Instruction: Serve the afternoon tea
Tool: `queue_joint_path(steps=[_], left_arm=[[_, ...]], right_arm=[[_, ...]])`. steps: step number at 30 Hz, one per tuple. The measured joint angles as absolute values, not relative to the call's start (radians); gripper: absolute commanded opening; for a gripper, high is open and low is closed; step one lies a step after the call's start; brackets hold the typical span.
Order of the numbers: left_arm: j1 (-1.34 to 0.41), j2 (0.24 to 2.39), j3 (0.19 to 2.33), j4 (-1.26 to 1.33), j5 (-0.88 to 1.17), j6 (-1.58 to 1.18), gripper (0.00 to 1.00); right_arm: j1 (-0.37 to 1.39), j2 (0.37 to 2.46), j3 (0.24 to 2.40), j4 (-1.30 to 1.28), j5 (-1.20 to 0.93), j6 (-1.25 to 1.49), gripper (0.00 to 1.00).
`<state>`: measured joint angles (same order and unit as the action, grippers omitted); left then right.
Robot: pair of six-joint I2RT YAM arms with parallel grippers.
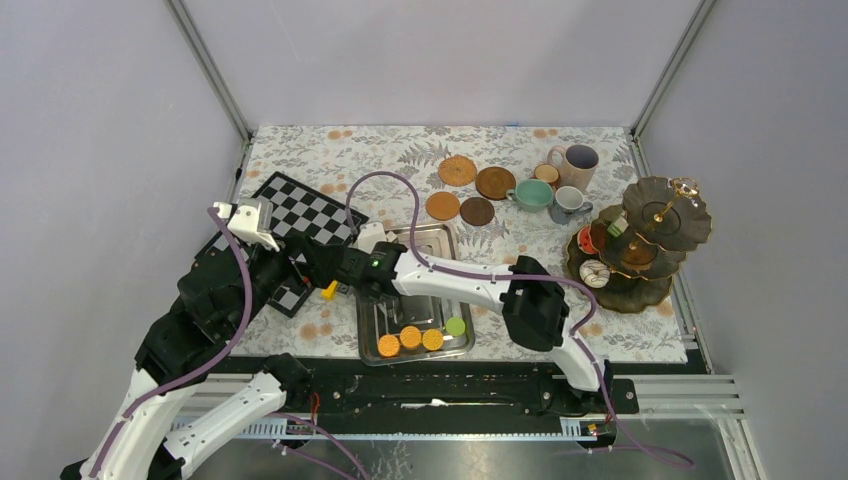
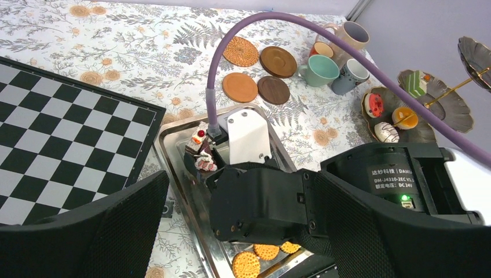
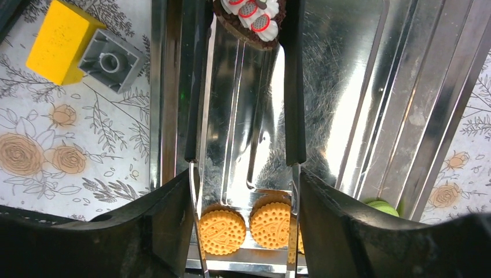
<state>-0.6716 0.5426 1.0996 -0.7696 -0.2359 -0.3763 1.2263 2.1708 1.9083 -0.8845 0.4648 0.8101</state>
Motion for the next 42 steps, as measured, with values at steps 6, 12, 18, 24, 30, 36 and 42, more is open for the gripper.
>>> queue_joint_path(steps=[6,12,18,24,30,36,42], left_arm=[[-0.672,0.541,1.1,-0.77,-0.236,-0.374,0.99],[-0.672,0.532,1.1,-0.77,-0.236,-0.374,0.99],[-0.672,0.531,1.1,-0.77,-0.235,-0.383,0.99],[-0.672,0.532,1.1,-0.762,-0.228,-0.395,0.99],[-0.672,0.539,1.088,-0.715,-0.206,-0.402,0.99],[-0.672,0.587,1.076,-0.678,-0.177,-0.402,0.99],[-0.672,0.613,1.073,-0.67,-0.157,-0.402,0.99]], right_arm=[[1.244,2.178,1.918,-0.93,0.488,0.817,0.58],[1.248,2.174,1.909,-0.954,0.518,0.832,0.51],[1.248,2.043,1.752,-0.97,0.557,0.864,0.48],[1.249,1.798,1.607,-1.091,0.625,0.968,0.47],[1.249,1.444,1.437,-1.304,0.72,1.14,0.46],[1.164,1.15,1.315,-1.419,0.759,1.238,0.43],[1.011,1.071,1.272,-1.471,0.829,1.235,0.46]])
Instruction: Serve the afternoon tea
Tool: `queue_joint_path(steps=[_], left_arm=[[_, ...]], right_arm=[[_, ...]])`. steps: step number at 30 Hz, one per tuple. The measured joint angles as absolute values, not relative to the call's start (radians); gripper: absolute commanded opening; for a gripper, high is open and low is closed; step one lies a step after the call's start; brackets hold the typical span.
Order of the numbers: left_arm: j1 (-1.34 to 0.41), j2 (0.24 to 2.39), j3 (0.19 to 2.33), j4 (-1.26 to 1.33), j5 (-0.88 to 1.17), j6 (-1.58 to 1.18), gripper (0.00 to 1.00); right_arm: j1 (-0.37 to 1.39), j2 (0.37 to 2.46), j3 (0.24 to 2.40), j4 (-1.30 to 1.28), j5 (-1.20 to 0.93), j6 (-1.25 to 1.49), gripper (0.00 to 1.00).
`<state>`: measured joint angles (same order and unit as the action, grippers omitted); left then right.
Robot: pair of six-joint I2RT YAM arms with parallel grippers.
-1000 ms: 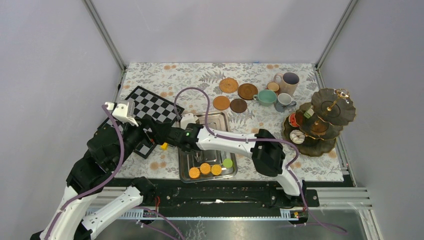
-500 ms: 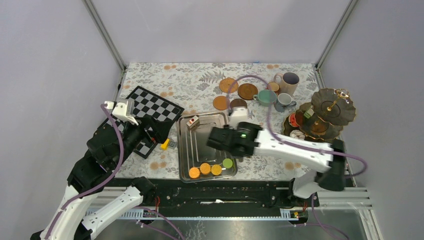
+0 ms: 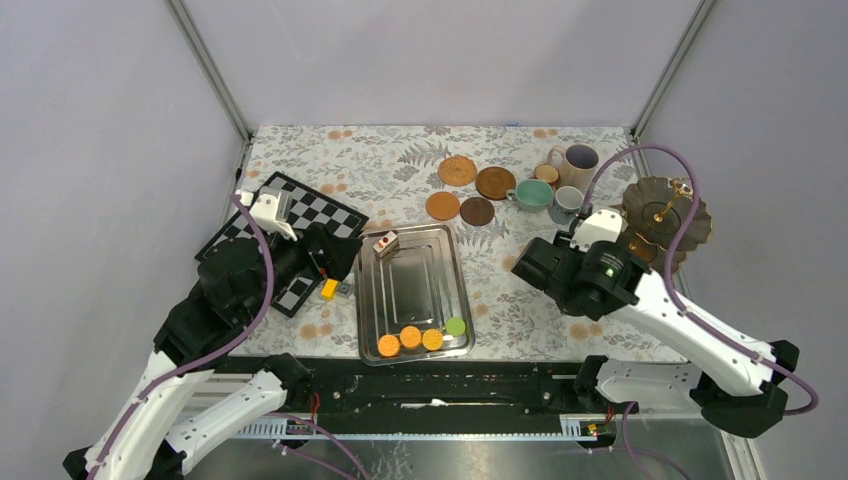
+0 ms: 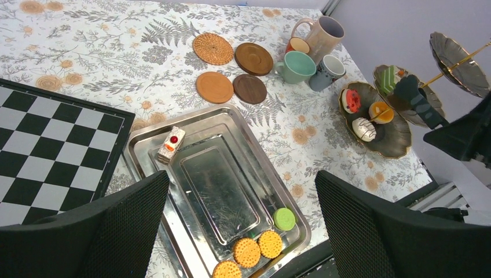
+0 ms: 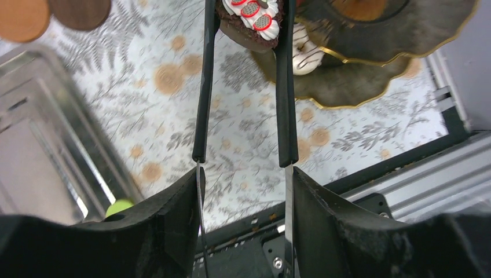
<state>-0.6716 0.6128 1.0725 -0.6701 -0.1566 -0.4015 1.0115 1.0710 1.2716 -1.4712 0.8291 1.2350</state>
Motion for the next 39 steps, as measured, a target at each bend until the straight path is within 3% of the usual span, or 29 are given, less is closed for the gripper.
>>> queue_joint_path(steps=[8,17,39], left_arm=[[-0.672,0.613,1.073,-0.66,-0.149,-0.402,0.99],[-0.672,0.612,1.075,-0.666,-0.15,-0.402,0.99],[-0.672,0.619,1.079,-0.673,-0.149,-0.401,0.99]], right_arm=[[0.854,1.196,1.279,-1.444,0.9,1.167,0.48],[0.732,1.168,1.213,-1.34,0.9,1.078,0.47],[0.687,1.076,1.116,-1.336,0.896,1.055,0.53]])
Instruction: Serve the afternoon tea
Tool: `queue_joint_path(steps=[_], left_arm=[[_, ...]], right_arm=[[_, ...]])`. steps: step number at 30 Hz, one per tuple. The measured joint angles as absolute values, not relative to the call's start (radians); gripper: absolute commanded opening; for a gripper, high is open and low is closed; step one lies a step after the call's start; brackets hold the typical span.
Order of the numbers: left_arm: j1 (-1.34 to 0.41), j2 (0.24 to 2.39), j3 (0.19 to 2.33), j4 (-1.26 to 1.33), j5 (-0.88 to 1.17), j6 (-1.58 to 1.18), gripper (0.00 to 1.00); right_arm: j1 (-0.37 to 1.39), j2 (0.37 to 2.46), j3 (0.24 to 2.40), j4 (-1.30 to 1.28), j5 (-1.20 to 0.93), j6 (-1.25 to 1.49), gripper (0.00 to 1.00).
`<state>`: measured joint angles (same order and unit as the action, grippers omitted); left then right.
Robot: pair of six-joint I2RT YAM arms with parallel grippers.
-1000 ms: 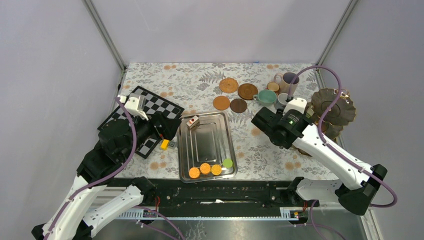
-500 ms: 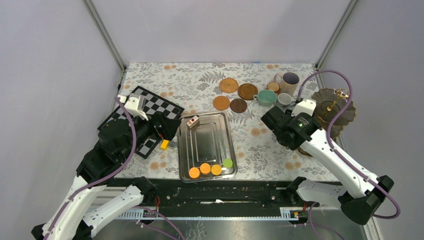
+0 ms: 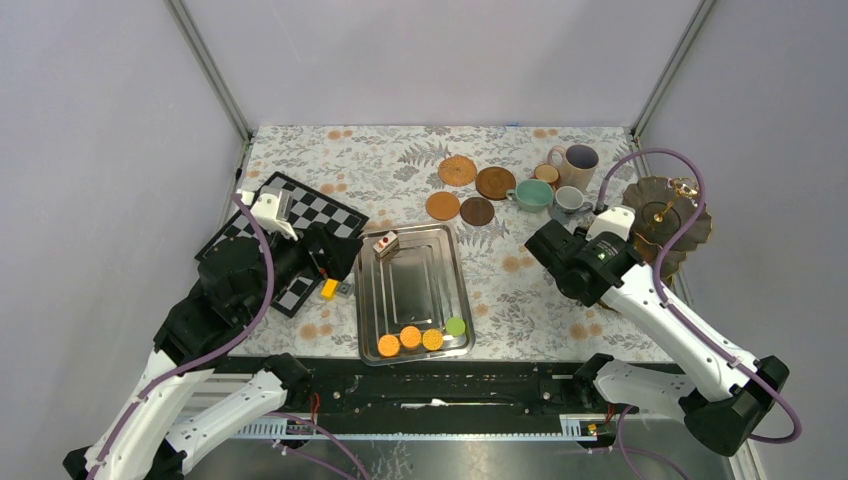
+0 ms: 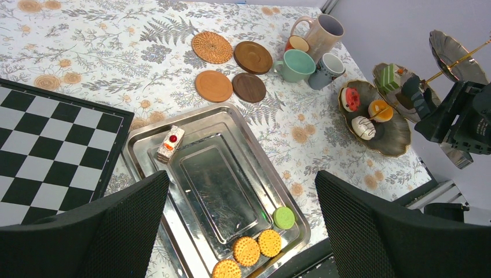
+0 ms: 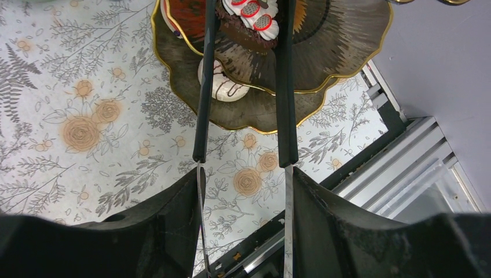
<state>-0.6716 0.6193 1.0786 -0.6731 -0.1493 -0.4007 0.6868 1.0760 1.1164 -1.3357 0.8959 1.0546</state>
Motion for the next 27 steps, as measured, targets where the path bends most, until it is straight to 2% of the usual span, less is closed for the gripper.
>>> queue_joint_path(steps=[8,27], left_arm=[[-0.672,0.619,1.079,-0.673,-0.149,-0.401,0.99],[-0.672,0.62,1.079,-0.686,-0.149,-0.402,0.99]], right_arm=[[0.673,1.055,1.077,-1.333,0.895,1.055,0.63],[0.665,1.032,1.086,-1.324,0.877,1.006,0.7]])
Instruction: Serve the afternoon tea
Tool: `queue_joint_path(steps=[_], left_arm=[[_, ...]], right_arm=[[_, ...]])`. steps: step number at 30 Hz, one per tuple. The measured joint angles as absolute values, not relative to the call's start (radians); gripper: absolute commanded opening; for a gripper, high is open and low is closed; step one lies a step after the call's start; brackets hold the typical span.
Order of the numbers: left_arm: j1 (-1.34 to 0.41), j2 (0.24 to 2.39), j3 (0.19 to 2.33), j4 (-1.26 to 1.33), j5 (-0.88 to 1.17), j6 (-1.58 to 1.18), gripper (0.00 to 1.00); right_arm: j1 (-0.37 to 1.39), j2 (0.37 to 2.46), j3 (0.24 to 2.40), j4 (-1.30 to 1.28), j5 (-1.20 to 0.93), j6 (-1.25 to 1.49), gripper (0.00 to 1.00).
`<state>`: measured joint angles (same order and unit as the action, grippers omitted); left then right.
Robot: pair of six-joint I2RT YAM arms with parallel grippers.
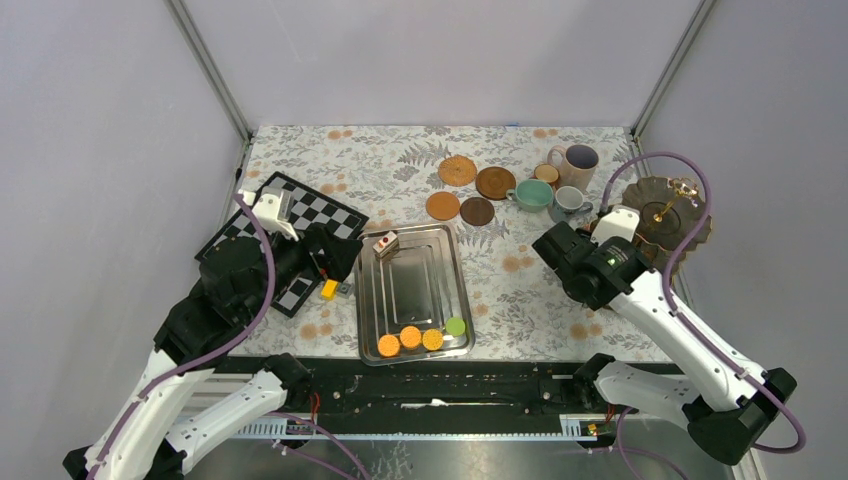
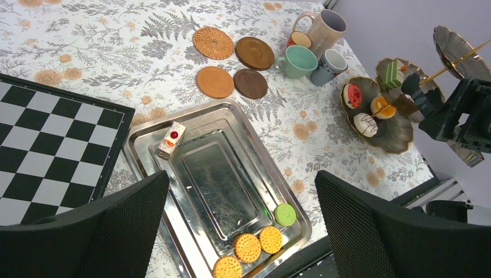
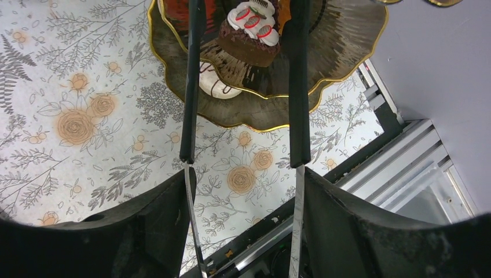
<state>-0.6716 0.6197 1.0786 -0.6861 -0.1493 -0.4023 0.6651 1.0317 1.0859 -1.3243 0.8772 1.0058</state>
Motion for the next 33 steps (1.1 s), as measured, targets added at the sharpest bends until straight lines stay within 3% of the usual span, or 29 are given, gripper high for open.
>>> queue_joint_path(steps=[11,19,26,33], left_arm=[[-0.672,0.64,1.079,-0.687,-0.149,-0.422,0.99],[-0.672,0.667,1.079,-0.687,-0.154,-0.424,0.99],[-0.672,0.669,1.094,-0.687,-0.162,-0.434,0.99],[-0.672,0.656,1.095,-0.704,-0.162,-0.446,0.99]], right_arm=[[0.664,0.918,1.14,-1.278,0.832,0.829,0.69],[0.664,0.841,1.114,-1.022,0.5,0.539,0.69],[0.688,1.042,1.033,-0.672,0.132,0.509,0.71],[0.86,1.401,1.064,-0.412,0.056,0.689,0.73]])
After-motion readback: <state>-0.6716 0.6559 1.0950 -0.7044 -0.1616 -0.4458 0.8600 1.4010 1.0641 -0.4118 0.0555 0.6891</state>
